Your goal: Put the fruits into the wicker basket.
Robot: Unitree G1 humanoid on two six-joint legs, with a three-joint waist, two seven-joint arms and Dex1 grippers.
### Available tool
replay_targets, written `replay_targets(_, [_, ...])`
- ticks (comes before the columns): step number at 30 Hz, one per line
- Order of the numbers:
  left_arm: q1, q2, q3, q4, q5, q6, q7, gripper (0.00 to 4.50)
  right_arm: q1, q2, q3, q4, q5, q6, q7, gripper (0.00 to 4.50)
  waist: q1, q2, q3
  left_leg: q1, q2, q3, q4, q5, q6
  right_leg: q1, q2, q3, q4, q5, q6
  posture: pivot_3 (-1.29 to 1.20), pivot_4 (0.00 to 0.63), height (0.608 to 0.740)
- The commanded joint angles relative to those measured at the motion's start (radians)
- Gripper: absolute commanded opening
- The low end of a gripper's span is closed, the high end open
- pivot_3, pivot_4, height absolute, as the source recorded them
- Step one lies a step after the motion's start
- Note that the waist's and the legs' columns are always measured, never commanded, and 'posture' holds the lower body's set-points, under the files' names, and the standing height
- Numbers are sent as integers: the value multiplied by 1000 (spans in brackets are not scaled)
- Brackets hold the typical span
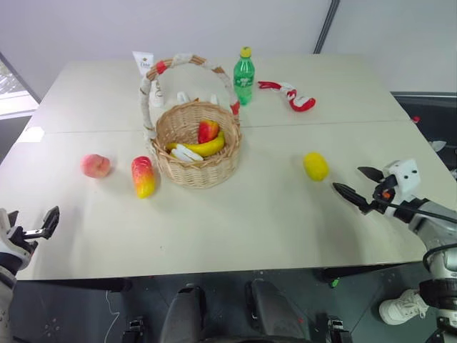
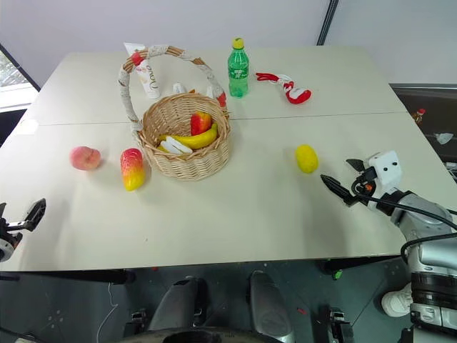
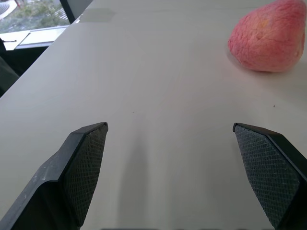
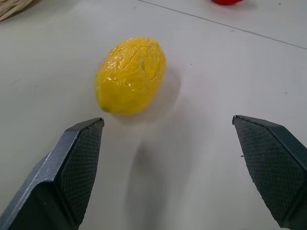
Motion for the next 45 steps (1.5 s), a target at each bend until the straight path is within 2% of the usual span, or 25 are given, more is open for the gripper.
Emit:
replay_targets(1, [-11, -6, 12, -32, -5, -17, 14, 4457, -26, 4, -5, -24, 2, -21, -10, 4500, 0, 0, 0, 0, 0, 0, 0, 0, 0, 0, 0, 0, 0, 0, 0, 0, 150, 740])
replay_targets(6, [-31, -11, 15, -64, -16, -8, 23, 4457, -46, 9, -8, -30, 3, -31, -21, 4500, 0, 0, 0, 0, 0, 0, 0, 0, 0, 0, 0, 0, 0, 0, 0, 0, 150, 740])
replay_targets(12, [-116, 23, 13, -88, -35, 57, 59, 4457, -86, 3, 17, -200, 93, 66, 18, 4500, -1, 0, 0, 0, 0, -1, 0, 0, 0, 0, 0, 0, 0, 0, 0, 0, 150, 740])
replay_targets(20, [-280, 88, -89, -129, -3, 200, 129, 4457, -194, 43, 176, -538, 247, 264, 9, 4500, 1, 0, 0, -1, 0, -6, 0, 0, 0, 0, 0, -1, 1, 0, 0, 0, 150, 740])
replay_targets(23, [-385, 109, -163, -114, 15, 304, 173, 4457, -264, 104, 277, -608, 252, 288, -14, 4500, 1, -1, 0, -1, 0, -6, 0, 0, 0, 0, 0, -1, 1, 0, 0, 0, 150, 740])
replay_targets(29, [-558, 138, -333, -12, 95, 422, 200, 4457, -327, 173, 380, -604, 220, 278, -15, 4500, 2, -1, 0, -1, -2, -7, 1, 0, 0, 0, -1, -2, 1, 0, 0, 0, 150, 740])
replay_targets(33, [-656, 132, -391, 104, 149, 425, 213, 4457, -318, 198, 421, -593, 188, 249, -10, 4500, 1, -1, 0, -1, -2, -7, 1, 0, 0, 0, -1, -2, 1, 0, 0, 0, 150, 740])
replay_targets(38, [-741, 134, -432, 238, 197, 464, 222, 4457, -289, 224, 449, -589, 153, 215, -16, 4500, -1, -1, 0, -1, -2, -7, 1, 0, 0, -1, 0, -3, 1, 0, 0, 0, 150, 740])
replay_targets(45, [-767, 124, -421, 290, 197, 525, 204, 4457, -262, 233, 451, -585, 132, 189, -15, 4500, 1, -1, 0, -2, -1, -7, 1, 0, 0, -1, -1, -3, 2, 0, 0, 0, 150, 740])
